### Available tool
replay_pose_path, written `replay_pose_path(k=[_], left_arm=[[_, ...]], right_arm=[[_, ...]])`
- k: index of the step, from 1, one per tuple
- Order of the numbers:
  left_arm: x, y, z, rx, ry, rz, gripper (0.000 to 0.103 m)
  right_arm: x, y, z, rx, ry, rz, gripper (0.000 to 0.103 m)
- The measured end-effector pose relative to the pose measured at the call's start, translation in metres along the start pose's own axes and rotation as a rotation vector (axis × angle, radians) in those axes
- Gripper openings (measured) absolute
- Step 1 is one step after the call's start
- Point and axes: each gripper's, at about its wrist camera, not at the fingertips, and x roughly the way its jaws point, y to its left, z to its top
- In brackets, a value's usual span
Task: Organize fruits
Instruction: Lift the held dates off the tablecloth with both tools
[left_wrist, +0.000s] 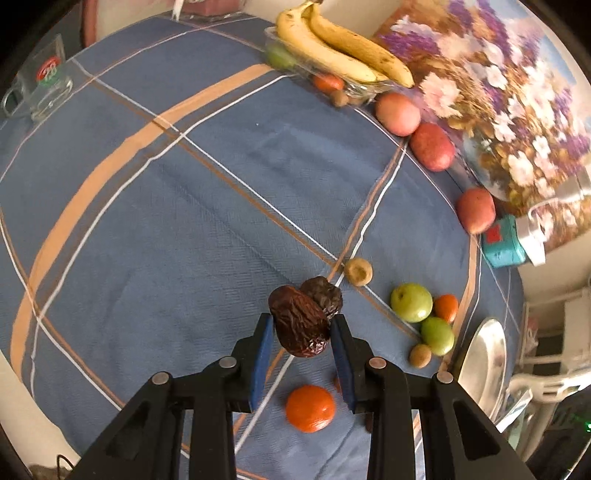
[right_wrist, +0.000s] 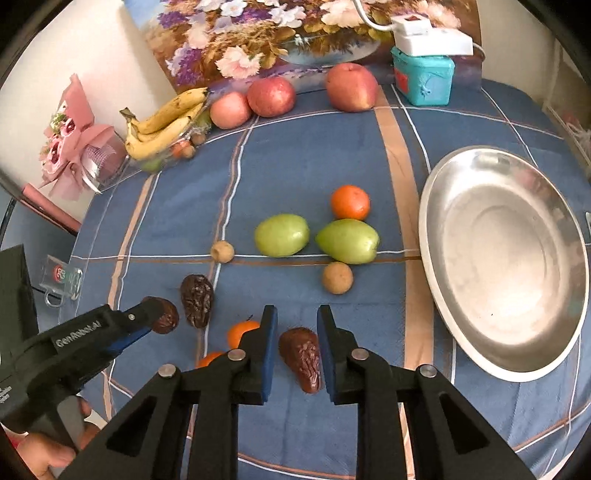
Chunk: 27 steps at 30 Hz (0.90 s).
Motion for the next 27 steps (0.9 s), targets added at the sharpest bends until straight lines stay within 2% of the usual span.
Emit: replay_pose_path(k=[4,7,10,12,15,22,27], left_arm=[[0.001,-0.012,0.002,-0.043,-0.012,-0.004,0.034],[0.004,-0.023,0.001,-0.058,-0.012,-0.024,0.034],[0.007,-0.034,-0.005,-0.018,-0.02,-0.016,0.034],[0.011,-0.032,-0.008,-0.013,-0.021,0.002,0.034],[0.018,-0.021,-0.009,-0.038,0.001,-0.012,0.033],[0.011,-0.014,-0.005,-0.048,-0.021,-0.051,0.032],[0.016,-0.009,-0.004,-0.067,-0.006,-0.076,0.032]], right_arm=[[0.008,-0.011,0.012,0.065,0.02,0.031,0.023],[0.011,-0.019,0.015,0.078,0.021,0.008,0.023],[0.02,-0.02,0.009,0.076,0.078,0.026,0.024],[0.027,-0.02,0.002,0.067,0.122,0.046,0.026],[0.036,-0.015,-0.007,0.043,0.163,0.027,0.028],[0.046,0.002,-0.018,0.011,0.194,0.073,0.03],[0.05,0.008,-0.017,-0.009,0.192,0.069,0.03]])
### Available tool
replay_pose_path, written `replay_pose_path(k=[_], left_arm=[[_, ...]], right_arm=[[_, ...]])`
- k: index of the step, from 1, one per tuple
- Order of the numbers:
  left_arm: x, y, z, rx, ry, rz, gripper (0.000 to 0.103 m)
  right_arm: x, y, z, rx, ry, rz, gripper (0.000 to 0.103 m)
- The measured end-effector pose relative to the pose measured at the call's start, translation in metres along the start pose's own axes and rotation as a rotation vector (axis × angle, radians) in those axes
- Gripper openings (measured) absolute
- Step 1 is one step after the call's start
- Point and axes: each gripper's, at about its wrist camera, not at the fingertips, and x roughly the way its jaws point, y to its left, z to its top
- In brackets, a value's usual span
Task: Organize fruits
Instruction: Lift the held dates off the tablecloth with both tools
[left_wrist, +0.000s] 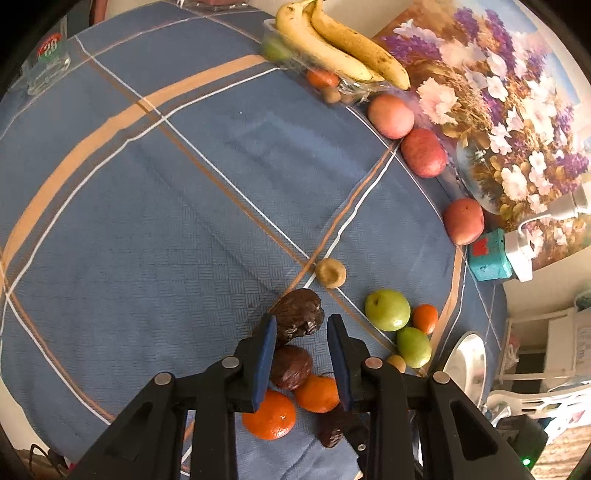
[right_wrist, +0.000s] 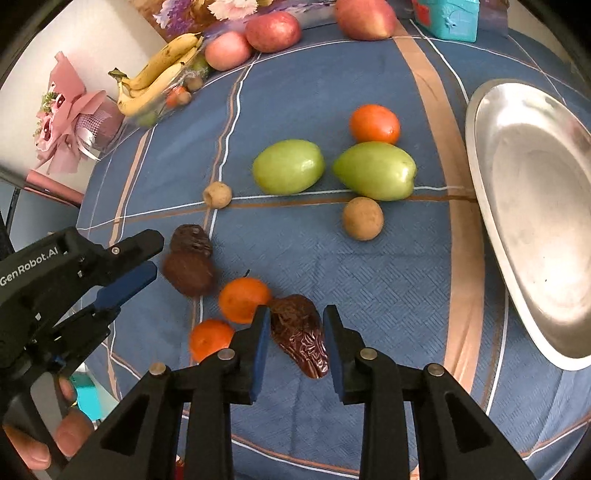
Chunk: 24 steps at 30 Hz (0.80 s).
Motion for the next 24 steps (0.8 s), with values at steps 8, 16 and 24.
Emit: replay_pose_path(k=[8,16,24], left_arm=[[0.012,0.009,0.001,-0.021,0.047,0.031,0.056],[0.027,-0.003,-0.008,0.049,0.1,0.056,0.055],[0.033,-0.006,-0.011,0.044,0.104,0.055,0.034]], right_arm=[[0.004,0.001,0.001,0.004,0.022,0.024,0.034],[0.0,0.0,-0.003,0.024,0.033,0.047,0.034],[0.0,-0.003,-0.005,0.027,0.049,0.052,0.036]])
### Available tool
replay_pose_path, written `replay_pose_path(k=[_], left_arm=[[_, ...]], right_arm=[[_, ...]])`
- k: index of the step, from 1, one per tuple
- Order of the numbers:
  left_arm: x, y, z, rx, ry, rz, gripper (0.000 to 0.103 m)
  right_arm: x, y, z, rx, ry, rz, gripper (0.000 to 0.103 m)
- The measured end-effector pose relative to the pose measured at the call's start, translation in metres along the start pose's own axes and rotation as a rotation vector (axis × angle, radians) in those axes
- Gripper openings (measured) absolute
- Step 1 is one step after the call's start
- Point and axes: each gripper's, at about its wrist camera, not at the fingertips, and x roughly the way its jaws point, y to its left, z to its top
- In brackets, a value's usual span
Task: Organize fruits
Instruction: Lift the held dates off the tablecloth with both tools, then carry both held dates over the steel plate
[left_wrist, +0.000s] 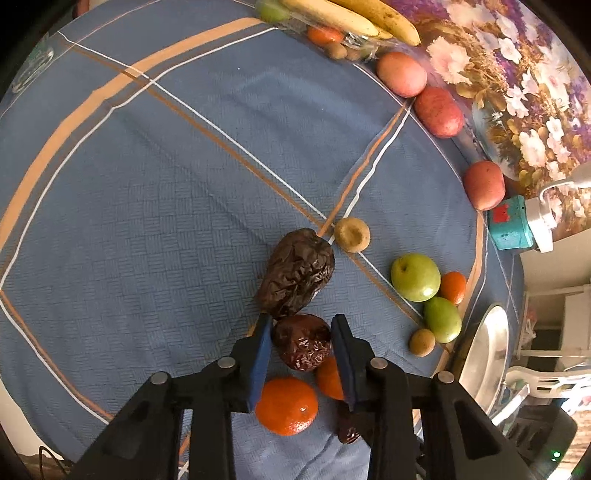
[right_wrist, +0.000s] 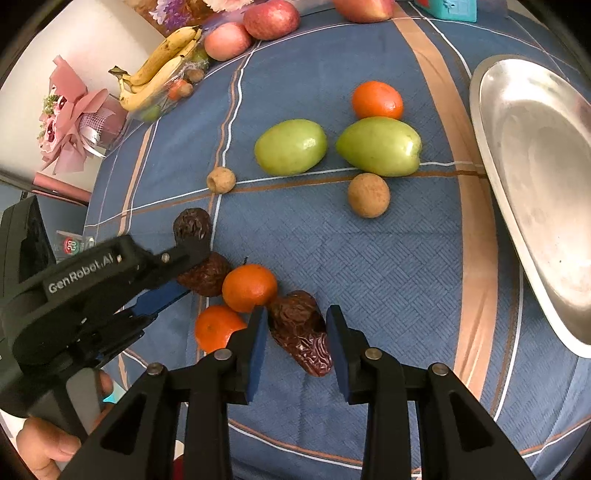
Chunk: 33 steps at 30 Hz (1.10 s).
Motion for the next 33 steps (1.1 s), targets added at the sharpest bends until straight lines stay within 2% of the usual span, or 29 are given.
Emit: replay_pose_path(k=[9,17,22,27,30,33], left_arm=[[-0.004,0.007,0.001,-0.023,0.001,-0.018,0.034],[-0.017,0.011,0.002,-0.041,-0.041,-0.027,0.034],[-0.03,0.009,0.001,-0.035,-0.076,-0.051,0.034],[-0.046,-0.007,-0.004,0.012,-0.126,-0.086,0.034],[-0.052,-0.031,-0.009,0.083,-0.142,-0.101,0.034],[-0.048,-0.07,-0.019,0.193,-0.116,-0.126,0.034]], right_arm=[[0.01,0.007,-0.003,-0.024,0.013,-0.007,0.037],[-0.008,-0.004,-0.002,-0.009,-0.054,-0.004,0.037],[-0.033,-0.024,0.002,0.057,-0.148,-0.06,0.037],[-0.065,-0.047,0.006,0.12,-0.255,-0.133,0.037],[-0.088,-0.066,0.007,0.175,-0.337,-0.194,0.037],[-0.107,-0.091,0.009,0.257,-0.402,-0.281,0.037]])
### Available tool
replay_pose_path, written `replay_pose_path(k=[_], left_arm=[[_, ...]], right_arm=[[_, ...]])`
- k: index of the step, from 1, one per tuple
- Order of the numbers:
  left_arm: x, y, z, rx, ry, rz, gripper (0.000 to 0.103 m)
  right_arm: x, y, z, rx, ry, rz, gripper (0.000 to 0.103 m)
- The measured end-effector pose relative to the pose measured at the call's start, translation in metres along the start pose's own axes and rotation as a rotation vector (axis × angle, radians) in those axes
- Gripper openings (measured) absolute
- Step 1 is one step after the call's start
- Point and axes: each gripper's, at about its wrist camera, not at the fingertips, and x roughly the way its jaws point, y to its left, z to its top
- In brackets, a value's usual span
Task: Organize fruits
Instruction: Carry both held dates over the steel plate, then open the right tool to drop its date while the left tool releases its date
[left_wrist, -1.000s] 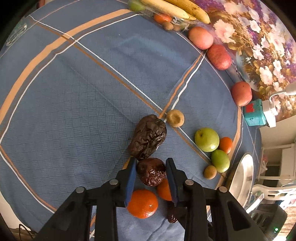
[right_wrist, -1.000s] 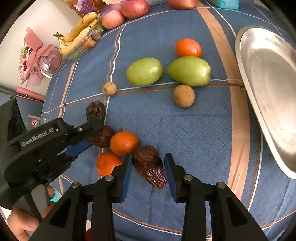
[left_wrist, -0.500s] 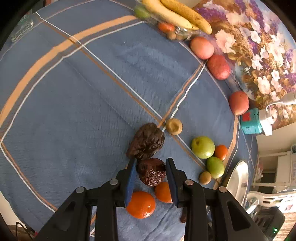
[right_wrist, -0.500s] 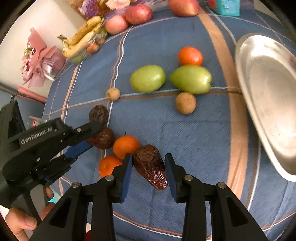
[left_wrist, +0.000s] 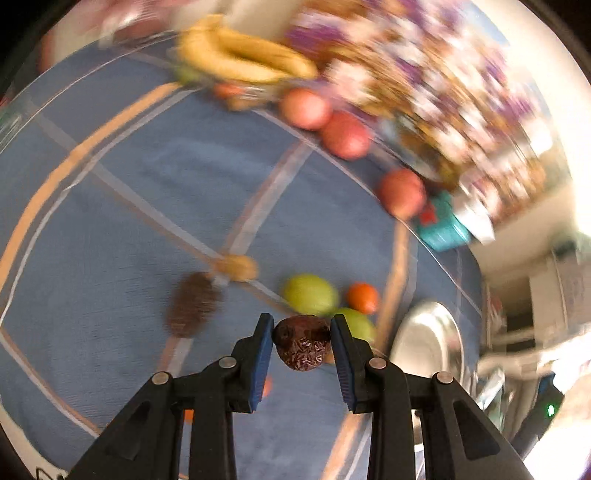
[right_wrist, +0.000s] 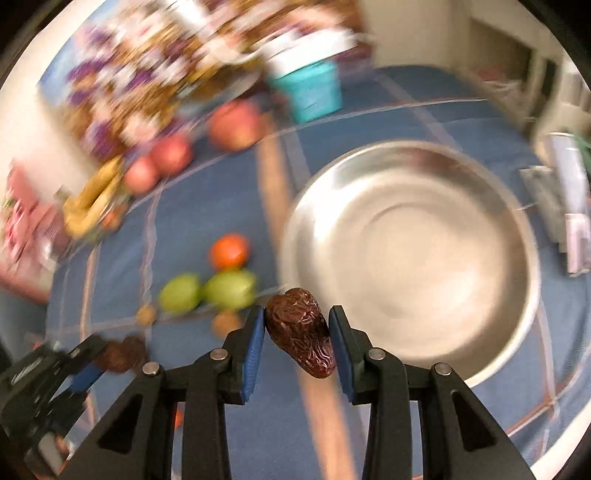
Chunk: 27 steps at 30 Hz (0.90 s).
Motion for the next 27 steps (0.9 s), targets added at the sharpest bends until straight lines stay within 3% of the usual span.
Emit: replay_pose_path(k=[5,11,22,26,27], left_arm=[[0.035,-0.081,-0.02,0.209,0.104,-0.078,0.034],[0.079,-0.132,-0.04,0.319,0.185,-0.095,0.034],[0.097,-0.132,-0.042,0.325,0.206,-0.095,0.035],[0.09,-0.122,-0.04,0.34,0.175,-0.039,0.037],[0.089,-0.12,-0.04,0.341,0.166,-0.024,0.041]], right_arm=[[0.005,-0.042,0.014,0.123,-0.021,-0.099,0.037],[0.013,-0.064,0.017,0.209,-0.012,-0.137,0.037],[0.014,-0.071,0.016,0.226,0.002,-0.134,0.038],[0.015,-0.067,0.017,0.213,0.005,-0.129,0.038],[0.016,-0.067,0.018,0.211,0.008,-0.125,0.04]])
